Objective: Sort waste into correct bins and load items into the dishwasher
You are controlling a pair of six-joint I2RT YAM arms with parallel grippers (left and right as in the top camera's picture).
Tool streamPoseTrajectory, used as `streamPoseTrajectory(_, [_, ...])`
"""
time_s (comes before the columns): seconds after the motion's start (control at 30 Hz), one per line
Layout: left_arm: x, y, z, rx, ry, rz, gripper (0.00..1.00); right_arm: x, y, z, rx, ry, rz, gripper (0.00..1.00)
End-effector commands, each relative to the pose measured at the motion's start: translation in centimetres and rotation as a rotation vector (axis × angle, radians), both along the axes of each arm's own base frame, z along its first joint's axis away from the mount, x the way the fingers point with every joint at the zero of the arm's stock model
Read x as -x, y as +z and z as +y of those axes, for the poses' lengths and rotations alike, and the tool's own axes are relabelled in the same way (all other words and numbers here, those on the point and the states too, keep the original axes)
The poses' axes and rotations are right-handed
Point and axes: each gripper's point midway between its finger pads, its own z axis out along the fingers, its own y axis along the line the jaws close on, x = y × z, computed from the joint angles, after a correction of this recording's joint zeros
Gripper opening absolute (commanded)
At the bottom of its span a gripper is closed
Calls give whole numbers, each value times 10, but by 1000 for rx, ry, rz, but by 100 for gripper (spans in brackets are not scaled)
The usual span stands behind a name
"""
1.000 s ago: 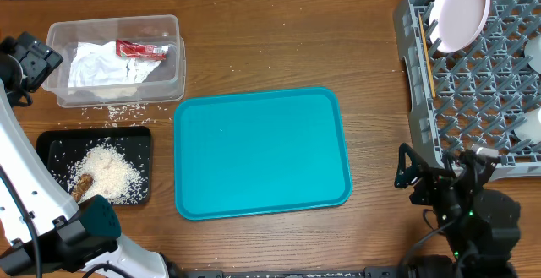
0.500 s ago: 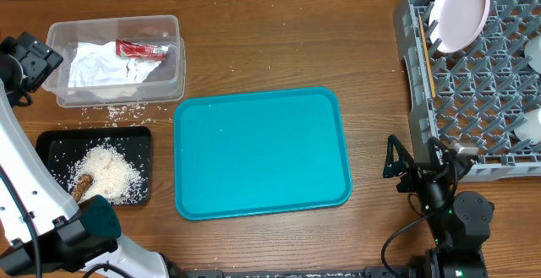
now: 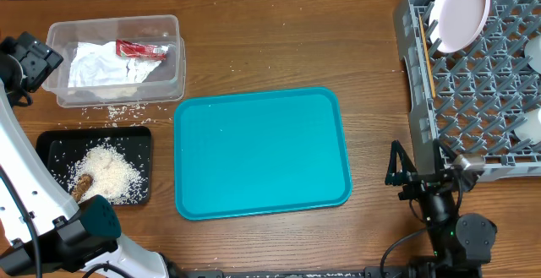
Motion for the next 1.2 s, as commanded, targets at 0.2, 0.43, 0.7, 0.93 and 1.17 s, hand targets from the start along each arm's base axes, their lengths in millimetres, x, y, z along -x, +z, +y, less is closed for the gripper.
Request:
streamPoseTrajectory(0.2, [1, 5, 0, -17, -12, -8, 100, -2, -1, -7, 9, -38, -79, 100])
streamPoseTrajectory(0.43, [1, 5, 0, -17, -12, -8, 100, -5, -4, -9, 38, -52, -126, 100])
streamPoseTrajectory(0.7, [1, 5, 0, -17, -12, -8, 100, -7, -34, -12, 220, -65, -26, 100])
streamPoseTrajectory(0.93, [1, 5, 0, -17, -12, -8, 100, -7, -35, -22, 256, -124, -18, 100])
streamPoseTrajectory(1.17, [1, 5, 0, -17, -12, -8, 100, -7, -35, -22, 288, -122, -21, 100])
